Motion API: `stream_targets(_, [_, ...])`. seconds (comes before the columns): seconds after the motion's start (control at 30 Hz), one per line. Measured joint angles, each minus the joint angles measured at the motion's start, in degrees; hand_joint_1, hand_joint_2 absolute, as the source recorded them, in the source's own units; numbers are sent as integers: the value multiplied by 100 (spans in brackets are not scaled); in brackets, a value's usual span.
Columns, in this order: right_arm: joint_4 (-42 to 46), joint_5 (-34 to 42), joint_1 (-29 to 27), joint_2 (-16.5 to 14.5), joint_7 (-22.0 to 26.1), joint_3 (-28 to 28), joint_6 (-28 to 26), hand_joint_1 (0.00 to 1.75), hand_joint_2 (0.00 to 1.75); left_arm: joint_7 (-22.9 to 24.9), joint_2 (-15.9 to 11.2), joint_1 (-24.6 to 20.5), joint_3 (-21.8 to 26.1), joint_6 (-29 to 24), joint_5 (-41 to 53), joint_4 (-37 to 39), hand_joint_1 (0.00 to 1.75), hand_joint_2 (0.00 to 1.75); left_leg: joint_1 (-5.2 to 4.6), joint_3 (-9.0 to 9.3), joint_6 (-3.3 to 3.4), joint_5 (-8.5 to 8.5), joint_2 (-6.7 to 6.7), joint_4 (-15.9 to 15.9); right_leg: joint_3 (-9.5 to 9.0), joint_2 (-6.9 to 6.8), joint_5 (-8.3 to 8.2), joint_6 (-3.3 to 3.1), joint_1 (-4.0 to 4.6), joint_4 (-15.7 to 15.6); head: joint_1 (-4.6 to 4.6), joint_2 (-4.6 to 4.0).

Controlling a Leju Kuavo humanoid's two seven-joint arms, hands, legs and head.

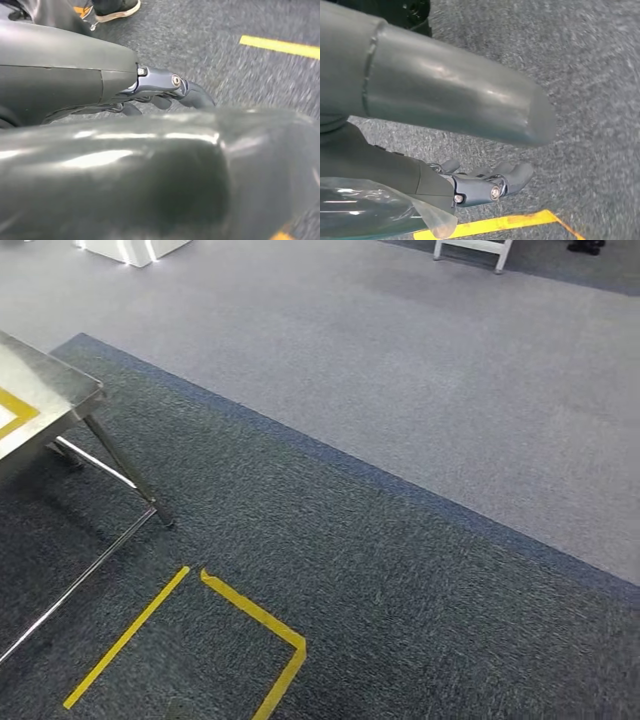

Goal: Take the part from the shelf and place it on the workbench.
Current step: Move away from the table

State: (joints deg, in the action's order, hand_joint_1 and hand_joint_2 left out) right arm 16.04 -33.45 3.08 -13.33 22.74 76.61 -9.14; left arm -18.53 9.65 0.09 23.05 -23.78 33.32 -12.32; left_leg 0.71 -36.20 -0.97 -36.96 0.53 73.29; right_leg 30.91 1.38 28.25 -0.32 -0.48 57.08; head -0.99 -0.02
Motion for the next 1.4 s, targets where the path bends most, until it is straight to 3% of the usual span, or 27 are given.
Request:
stream_targets(0.03, [14,-5,-7,4,1,3,2,0,0,26,10,7,-5,26,11,7,0,0,-4,-45,22,46,-11,82,-2,91,-3,-5,13,1,-2,0])
stream_targets(0.07, [28,-29,-15,8,-14,5,-3,0,0,21,22,12,-8,46,14,12,0,0,-8,15,55,212,-34,-79,-8,187,-5,-6,24,3,-2,0])
stream_targets(0.1, [43,-70,-22,12,-45,6,-8,0,0,-11,35,13,-9,58,12,12,0,0,-14,159,96,454,-103,-436,-15,281,-8,-5,32,3,-2,0])
stream_targets(0.17, [73,-173,-28,12,-148,5,-1,0,0,-77,48,9,-7,53,-12,15,0,0,-17,470,173,812,-408,-1194,-7,452,-17,15,38,13,2,0])
stream_targets(0.23, [110,-279,-50,9,-341,3,77,0,0,-120,54,-5,-5,33,-60,18,0,0,-23,596,193,862,-590,-1521,51,596,-42,70,17,24,-5,0])
stream_targets(0.3, [136,-387,-105,7,-561,-3,178,0,0,-174,61,-33,2,19,-99,19,0,0,-23,617,194,865,-483,-1606,122,679,-65,141,-7,22,-13,0])
stream_targets(0.37, [159,-457,-151,6,-682,-7,225,0,0,-219,61,-60,20,16,-127,19,0,0,-5,644,227,907,-326,-1697,250,422,50,191,7,185,8,0])
stream_targets(0.43, [179,-503,-141,6,-731,-9,240,0,0,-262,58,-69,50,18,-177,19,0,0,-1,656,257,925,-126,-1742,565,48,377,231,17,784,33,0])
stream_targets(0.5, [186,-546,-120,6,-753,-13,249,0,0,-322,57,-72,101,39,-250,19,0,0,-6,651,263,920,85,-1740,913,-71,653,285,-7,1497,41,0])
stream_targets(0.53, [189,-560,-122,7,-755,-14,255,0,0,-343,56,-82,127,56,-276,19,0,0,-5,653,258,915,180,-1739,967,-93,649,313,-26,1628,40,0])
stream_targets(0.57, [191,-570,-129,7,-752,-15,274,0,0,-345,58,-96,149,77,-291,19,0,0,0,657,247,908,263,-1736,901,-121,540,338,-48,1531,42,0])
stream_targets(0.6, [193,-581,-132,9,-735,-14,312,0,0,-318,63,-110,161,95,-290,19,0,0,8,665,228,896,336,-1728,712,-177,350,357,-67,1201,42,0])
stream_targets(0.67, [193,-637,-115,11,-662,-30,400,0,0,-210,76,-126,175,127,-254,19,0,0,0,681,159,851,465,-1686,259,-435,65,363,-77,390,45,0])
stream_targets(0.73, [190,-723,-86,14,-564,-72,445,0,0,-92,87,-133,178,140,-187,21,0,0,-30,695,85,817,566,-1649,61,-576,17,292,-53,42,39,0])
stream_targets(0.8, [189,-819,-91,17,-486,-110,445,0,0,19,95,-137,178,141,-123,22,0,0,-31,723,30,804,650,-1647,83,-467,16,197,-37,52,35,0])
stream_targets(0.87, [189,-993,-117,20,-464,-176,383,0,0,110,101,-134,178,140,-80,23,0,0,2,700,-30,663,489,-1510,91,-351,-6,121,-46,40,25,0])
stream_targets(0.97, [185,-1262,-124,25,-490,-315,291,0,0,160,104,-105,178,140,-43,26,0,0,22,349,-63,128,50,-643,104,-172,-47,34,-57,34,2,0])
stream_targets(1.03, [174,-1408,-134,28,-544,-394,246,0,0,183,104,-81,178,126,-13,28,0,0,17,79,-50,-86,-3,-50,117,-34,-57,15,-40,36,-3,0])
stream_targets(1.07, [161,-1517,-153,32,-606,-449,214,0,0,180,104,-73,178,113,0,29,0,0,13,14,-31,-69,-10,69,117,46,-60,11,-27,37,-5,0])
stream_targets(1.1, [144,-1645,-178,37,-690,-511,184,0,0,163,104,-67,178,100,11,30,0,0,7,7,-3,27,-20,54,114,136,-64,7,-13,39,-6,0])
stream_targets(1.17, [93,-1950,-221,48,-949,-657,156,0,0,46,100,-73,178,115,14,30,0,0,-17,244,93,457,-129,-550,102,302,-70,6,15,41,-5,0])
stream_targets(1.23, [9,-2213,-230,48,-1238,-830,144,0,0,-106,72,-89,178,164,21,30,0,0,-33,520,228,767,-456,-1250,119,451,-84,24,28,52,6,0])
stream_targets(1.3, [-63,-2345,-231,45,-1411,-979,115,0,0,-211,53,-115,178,222,21,31,0,0,-49,626,293,814,-635,-1545,181,594,-114,80,2,57,-12,0])
stream_targets(1.37, [-109,-2376,-254,51,-1456,-1064,84,0,0,-251,65,-147,180,307,-25,32,0,0,-49,655,272,838,-508,-1640,252,678,-135,150,-24,63,-38,0])
stream_targets(1.4, [-128,-2364,-268,54,-1451,-1089,64,0,0,-236,76,-160,187,348,-69,32,0,0,-38,675,265,864,-427,-1696,301,565,-89,180,-15,128,-29,0])
